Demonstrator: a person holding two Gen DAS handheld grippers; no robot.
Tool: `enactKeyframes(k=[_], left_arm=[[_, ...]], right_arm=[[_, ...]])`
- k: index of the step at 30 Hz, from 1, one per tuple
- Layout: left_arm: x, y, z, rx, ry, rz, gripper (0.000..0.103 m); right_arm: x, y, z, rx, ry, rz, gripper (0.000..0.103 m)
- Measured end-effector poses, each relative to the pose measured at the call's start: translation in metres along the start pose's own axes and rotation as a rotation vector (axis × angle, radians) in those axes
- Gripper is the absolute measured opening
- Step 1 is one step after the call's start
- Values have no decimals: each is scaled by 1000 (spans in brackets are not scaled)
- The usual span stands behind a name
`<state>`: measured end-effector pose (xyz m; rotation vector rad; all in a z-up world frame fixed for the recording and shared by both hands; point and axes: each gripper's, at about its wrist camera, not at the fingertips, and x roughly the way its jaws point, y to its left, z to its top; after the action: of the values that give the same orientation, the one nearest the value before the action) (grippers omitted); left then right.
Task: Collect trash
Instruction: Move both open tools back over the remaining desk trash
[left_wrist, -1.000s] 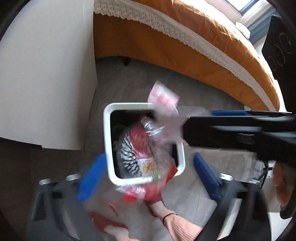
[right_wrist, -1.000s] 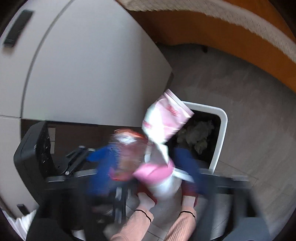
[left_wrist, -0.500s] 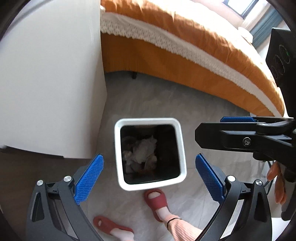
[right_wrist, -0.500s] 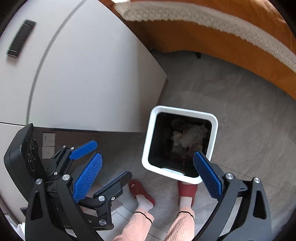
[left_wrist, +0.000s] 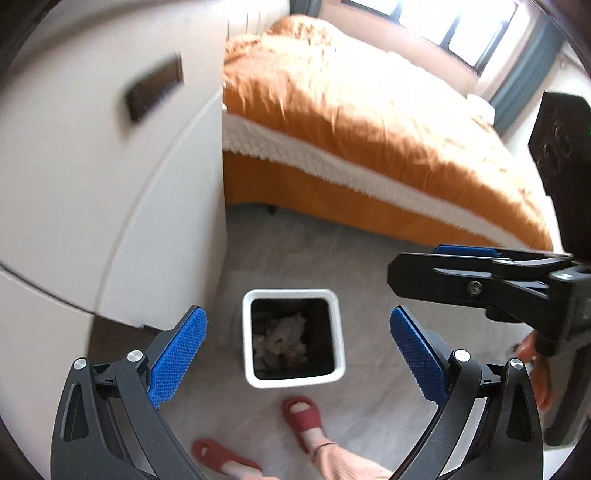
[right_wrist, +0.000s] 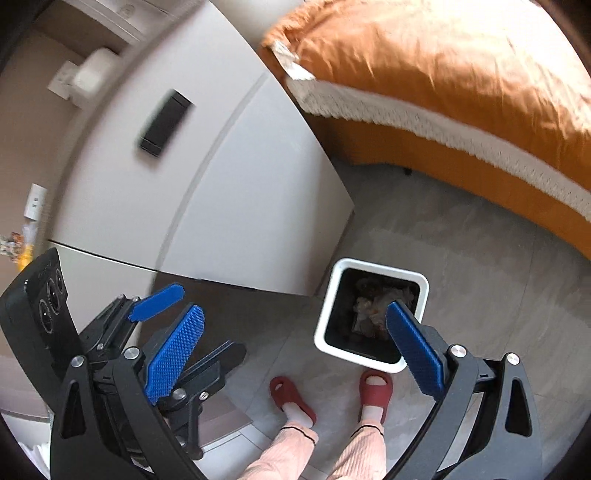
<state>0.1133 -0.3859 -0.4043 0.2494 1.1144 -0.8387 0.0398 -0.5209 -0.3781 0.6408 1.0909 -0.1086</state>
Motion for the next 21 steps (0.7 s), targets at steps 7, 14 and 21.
enactKeyframes(k=[7, 14, 21], left_arm=[[-78, 2, 10, -30, -97, 20, 98], [-148, 17, 10, -58, -186, 87, 98], [-224, 65, -7, -167, -276, 216, 98]], right_arm=[[-66, 57, 15, -110, -113, 24, 98], [-98, 112, 19, -219, -172, 65, 98], [-106, 181, 15, -357, -187, 139, 98]])
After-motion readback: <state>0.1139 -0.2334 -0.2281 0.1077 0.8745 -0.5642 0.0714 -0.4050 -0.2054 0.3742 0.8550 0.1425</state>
